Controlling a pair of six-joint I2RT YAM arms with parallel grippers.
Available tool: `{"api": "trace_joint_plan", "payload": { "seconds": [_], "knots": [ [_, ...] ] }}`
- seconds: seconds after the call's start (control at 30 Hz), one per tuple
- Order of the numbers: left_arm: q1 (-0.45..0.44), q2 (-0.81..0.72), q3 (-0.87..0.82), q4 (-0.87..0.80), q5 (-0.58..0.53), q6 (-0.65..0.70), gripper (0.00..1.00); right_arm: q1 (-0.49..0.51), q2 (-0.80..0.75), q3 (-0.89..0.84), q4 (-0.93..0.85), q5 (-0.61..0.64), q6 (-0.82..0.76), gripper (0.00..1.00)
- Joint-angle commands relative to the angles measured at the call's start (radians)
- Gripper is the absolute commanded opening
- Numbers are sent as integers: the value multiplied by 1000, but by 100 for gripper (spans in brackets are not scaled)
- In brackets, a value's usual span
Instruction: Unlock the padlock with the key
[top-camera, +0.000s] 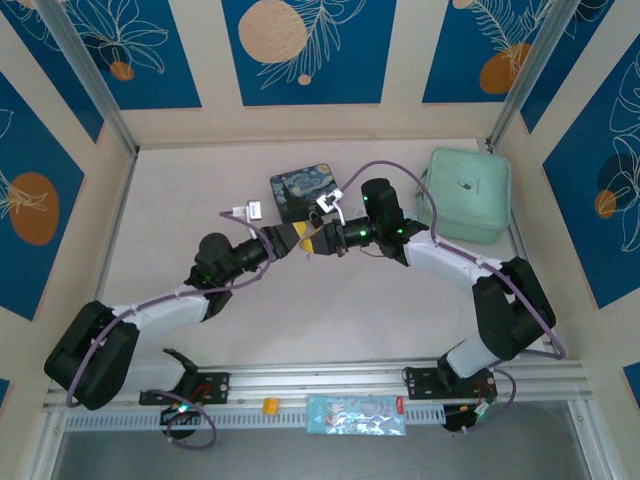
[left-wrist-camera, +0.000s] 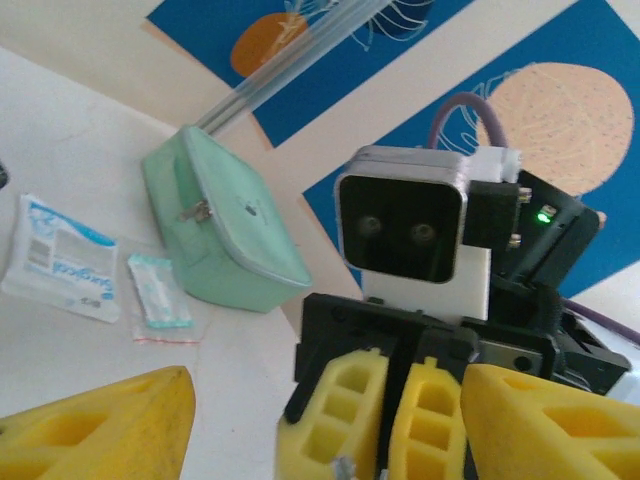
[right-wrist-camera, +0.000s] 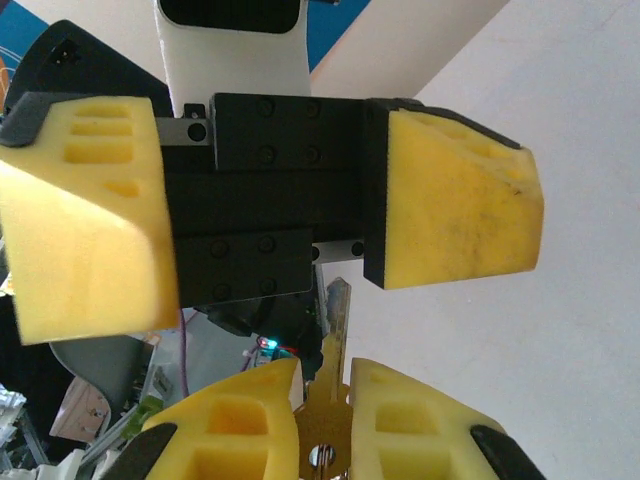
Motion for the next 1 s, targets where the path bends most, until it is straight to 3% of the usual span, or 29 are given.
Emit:
{"api": "trace_joint_plan", "payload": {
  "seconds": [0.0, 0.6, 0.7, 0.87, 0.97],
  "knots": [
    [9, 22, 28, 83, 49, -9, 63, 5, -2, 17, 17, -34, 18, 0],
    [9, 48, 43, 46, 58, -21, 9, 5, 7, 27, 7, -23, 10, 0],
    [8, 47, 42, 33, 54, -27, 1, 5, -3, 28, -19, 0, -9, 12],
    [8, 22, 46, -63, 24, -19, 0, 2, -61, 42, -117, 71, -81, 46],
    [6, -13, 54, -174, -14, 5, 0, 5, -123, 59, -237, 172, -173, 53]
  ]
}}
